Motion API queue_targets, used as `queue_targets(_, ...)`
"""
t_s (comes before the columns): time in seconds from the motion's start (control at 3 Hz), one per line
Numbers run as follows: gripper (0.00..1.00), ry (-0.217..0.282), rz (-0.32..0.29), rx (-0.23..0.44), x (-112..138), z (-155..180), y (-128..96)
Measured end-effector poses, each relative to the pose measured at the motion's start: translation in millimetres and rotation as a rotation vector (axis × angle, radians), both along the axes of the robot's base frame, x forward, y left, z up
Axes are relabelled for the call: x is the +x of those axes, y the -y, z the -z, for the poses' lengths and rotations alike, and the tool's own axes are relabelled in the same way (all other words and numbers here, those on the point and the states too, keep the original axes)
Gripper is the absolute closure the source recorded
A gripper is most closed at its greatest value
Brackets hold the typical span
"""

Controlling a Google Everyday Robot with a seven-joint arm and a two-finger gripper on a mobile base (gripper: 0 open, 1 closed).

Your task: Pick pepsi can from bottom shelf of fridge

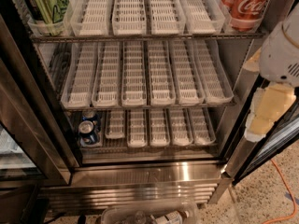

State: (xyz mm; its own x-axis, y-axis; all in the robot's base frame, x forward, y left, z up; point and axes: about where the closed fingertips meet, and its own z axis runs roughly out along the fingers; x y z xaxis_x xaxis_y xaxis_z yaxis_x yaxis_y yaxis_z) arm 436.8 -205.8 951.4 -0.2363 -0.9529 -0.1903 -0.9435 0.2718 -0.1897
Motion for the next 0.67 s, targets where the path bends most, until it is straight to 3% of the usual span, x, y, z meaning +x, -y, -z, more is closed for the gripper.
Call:
queue_targets(0.33, 0.00, 0.031, 0.026, 0.061, -24.6, 28.5, -14.5)
queue_targets(0.67, 0.00, 0.032, 0.039, 0.137, -42.5, 83.1, -29.8)
